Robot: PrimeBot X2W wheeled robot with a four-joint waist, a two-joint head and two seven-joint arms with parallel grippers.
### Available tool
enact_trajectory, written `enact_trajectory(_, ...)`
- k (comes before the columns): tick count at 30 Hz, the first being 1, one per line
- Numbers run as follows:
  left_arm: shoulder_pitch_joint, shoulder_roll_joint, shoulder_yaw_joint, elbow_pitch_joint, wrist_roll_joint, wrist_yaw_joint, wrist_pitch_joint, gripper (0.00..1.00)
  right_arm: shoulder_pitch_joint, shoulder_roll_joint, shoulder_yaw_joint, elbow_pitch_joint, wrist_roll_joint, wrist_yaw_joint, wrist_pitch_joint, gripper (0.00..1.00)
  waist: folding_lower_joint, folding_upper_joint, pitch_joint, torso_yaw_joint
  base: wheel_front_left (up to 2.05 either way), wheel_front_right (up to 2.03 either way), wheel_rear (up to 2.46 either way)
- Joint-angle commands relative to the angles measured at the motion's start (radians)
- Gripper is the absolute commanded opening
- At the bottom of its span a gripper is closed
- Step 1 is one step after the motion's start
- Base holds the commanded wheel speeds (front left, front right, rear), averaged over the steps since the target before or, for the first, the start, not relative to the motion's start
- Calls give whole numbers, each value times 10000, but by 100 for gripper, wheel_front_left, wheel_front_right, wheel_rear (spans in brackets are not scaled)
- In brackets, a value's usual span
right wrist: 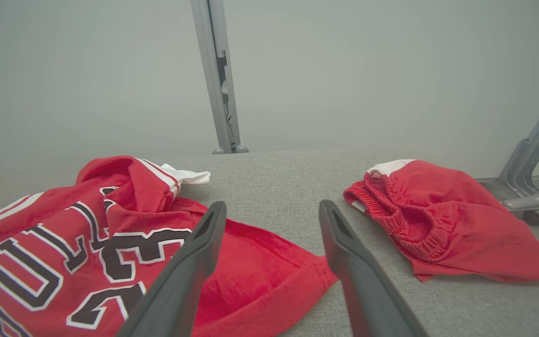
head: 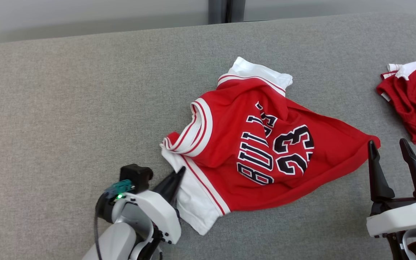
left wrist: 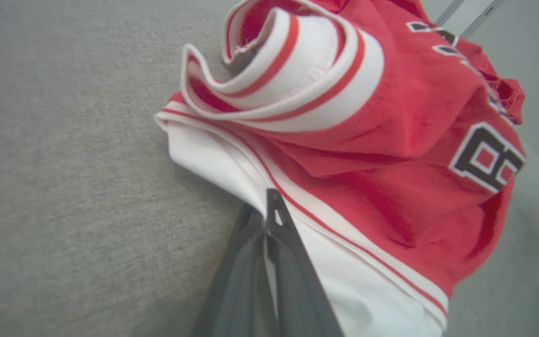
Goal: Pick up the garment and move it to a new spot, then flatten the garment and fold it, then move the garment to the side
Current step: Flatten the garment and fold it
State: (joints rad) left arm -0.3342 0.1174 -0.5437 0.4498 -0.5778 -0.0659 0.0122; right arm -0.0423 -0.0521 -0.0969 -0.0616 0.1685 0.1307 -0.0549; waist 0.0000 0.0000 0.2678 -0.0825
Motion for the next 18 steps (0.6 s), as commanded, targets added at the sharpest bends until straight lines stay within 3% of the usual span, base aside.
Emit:
enact_trajectory(1, 156, 183, 208, -171, -79, 183, -189, 0, -45, -12, -95, 4, 35, 2, -90, 100, 0, 0, -22, 39, 0, 0, 0)
enact_trajectory(13, 1833, 1472, 1533, -2495, -325, 1581, -609, 0, 68, -14, -524, -96, 28, 2, 29, 100, 0, 0, -119, 805, 0, 0, 0)
enact_trajectory(18, 2159, 1943, 1950, -3276, -311, 1955, -539, 0, -21, -11, -694, -137, -5, 2, 90, 100, 0, 0, -125, 1070, 0, 0, 0)
